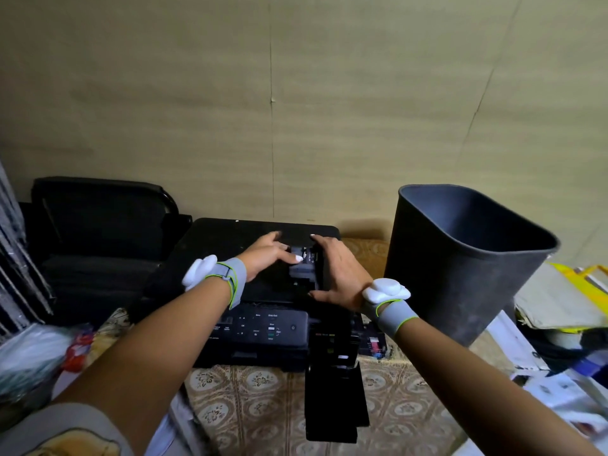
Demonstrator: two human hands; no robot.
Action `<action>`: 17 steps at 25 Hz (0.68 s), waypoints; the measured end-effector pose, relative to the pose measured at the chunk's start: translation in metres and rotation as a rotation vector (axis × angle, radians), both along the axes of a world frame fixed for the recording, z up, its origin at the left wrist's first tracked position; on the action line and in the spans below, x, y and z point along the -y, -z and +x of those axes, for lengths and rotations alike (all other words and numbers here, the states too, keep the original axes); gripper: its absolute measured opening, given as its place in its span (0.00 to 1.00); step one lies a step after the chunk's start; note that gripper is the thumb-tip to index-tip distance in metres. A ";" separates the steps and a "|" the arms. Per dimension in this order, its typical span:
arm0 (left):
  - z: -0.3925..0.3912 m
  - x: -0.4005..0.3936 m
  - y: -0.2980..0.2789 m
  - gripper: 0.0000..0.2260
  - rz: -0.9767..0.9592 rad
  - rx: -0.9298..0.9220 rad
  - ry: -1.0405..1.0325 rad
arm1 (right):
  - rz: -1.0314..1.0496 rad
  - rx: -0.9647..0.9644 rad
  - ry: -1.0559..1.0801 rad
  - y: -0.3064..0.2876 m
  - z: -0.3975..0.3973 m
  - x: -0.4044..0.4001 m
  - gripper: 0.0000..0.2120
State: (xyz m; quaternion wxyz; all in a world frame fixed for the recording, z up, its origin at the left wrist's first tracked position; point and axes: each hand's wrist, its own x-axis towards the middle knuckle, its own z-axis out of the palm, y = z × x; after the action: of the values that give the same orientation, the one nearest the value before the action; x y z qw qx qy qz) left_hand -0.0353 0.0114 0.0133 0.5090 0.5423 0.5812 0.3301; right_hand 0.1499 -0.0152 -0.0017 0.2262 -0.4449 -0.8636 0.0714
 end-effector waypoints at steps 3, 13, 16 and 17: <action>-0.001 0.004 -0.002 0.45 0.056 0.054 -0.016 | -0.002 -0.049 0.041 0.001 0.001 0.005 0.49; -0.005 0.020 -0.001 0.41 0.131 0.083 0.130 | -0.274 -0.196 0.210 0.002 0.000 0.008 0.28; -0.005 0.017 -0.001 0.42 0.119 0.003 0.204 | -0.270 -0.168 0.217 0.000 0.001 0.008 0.27; -0.004 0.017 -0.001 0.42 0.110 -0.035 0.230 | -0.268 -0.163 0.212 -0.001 0.002 0.008 0.27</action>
State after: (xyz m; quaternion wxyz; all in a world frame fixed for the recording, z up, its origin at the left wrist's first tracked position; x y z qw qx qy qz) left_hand -0.0396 -0.0055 0.0145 0.5028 0.6382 0.5050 0.2913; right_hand 0.1523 -0.0233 -0.0009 0.2405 -0.5522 -0.7735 0.1973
